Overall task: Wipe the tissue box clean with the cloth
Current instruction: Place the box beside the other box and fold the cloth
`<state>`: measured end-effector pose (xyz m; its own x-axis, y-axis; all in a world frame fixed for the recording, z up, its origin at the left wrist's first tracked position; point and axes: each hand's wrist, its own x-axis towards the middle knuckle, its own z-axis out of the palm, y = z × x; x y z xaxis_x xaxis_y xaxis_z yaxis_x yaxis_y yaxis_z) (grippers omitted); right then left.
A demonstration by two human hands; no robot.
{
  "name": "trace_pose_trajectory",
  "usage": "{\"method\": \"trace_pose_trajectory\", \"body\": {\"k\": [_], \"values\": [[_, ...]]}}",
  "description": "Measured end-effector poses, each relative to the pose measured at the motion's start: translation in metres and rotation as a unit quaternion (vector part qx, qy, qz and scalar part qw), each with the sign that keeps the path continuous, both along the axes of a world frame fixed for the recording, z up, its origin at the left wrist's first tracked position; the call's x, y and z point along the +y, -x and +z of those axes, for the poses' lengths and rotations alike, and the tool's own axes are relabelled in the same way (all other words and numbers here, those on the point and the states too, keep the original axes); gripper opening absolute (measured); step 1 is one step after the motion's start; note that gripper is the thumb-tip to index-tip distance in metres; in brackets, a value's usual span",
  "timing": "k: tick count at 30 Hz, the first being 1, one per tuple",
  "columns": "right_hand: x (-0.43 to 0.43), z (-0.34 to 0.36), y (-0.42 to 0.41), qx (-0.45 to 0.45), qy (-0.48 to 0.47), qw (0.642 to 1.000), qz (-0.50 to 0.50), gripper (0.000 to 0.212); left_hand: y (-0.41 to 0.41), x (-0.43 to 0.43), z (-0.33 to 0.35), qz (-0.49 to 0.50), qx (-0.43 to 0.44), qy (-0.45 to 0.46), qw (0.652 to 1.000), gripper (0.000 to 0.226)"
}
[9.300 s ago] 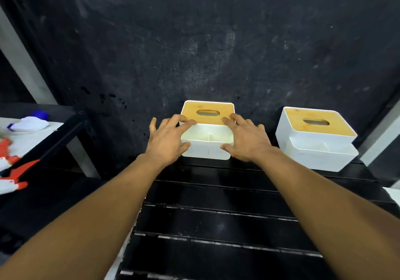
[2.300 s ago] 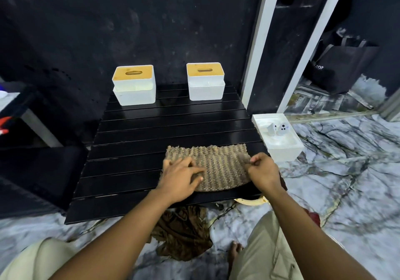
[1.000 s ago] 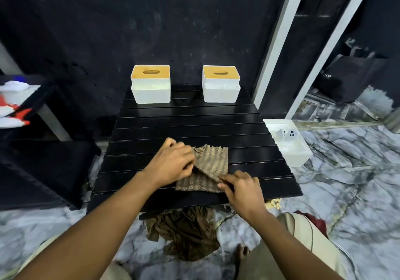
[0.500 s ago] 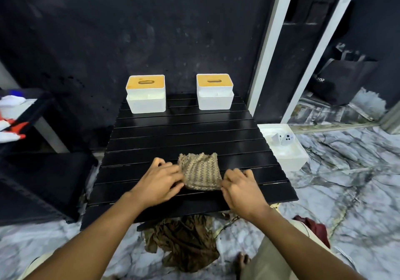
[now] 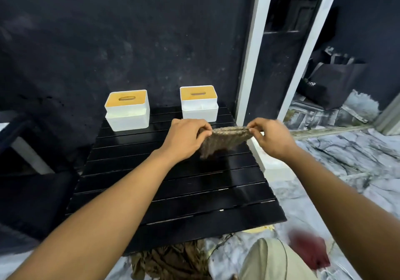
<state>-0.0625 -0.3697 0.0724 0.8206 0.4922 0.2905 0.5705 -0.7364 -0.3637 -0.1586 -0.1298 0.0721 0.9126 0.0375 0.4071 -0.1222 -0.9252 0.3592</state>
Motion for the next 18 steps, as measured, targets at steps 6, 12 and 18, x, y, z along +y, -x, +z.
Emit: {"method": "trace_pose_trajectory", "body": {"k": [6,12,18], "values": [[-0.060,-0.062,0.027,0.035,0.057,0.997,0.036,0.011,0.028,-0.042,-0.065,-0.120,0.008,-0.093,0.988,0.017],[-0.100,-0.125,0.069,0.096,0.116,0.982,0.109,0.008,0.068,-0.070,-0.129,-0.208,0.074,-0.109,0.969,0.031],[-0.087,-0.121,0.068,0.098,0.115,0.984,0.092,0.060,0.057,-0.077,-0.125,-0.061,0.173,-0.127,0.975,0.057]]}}
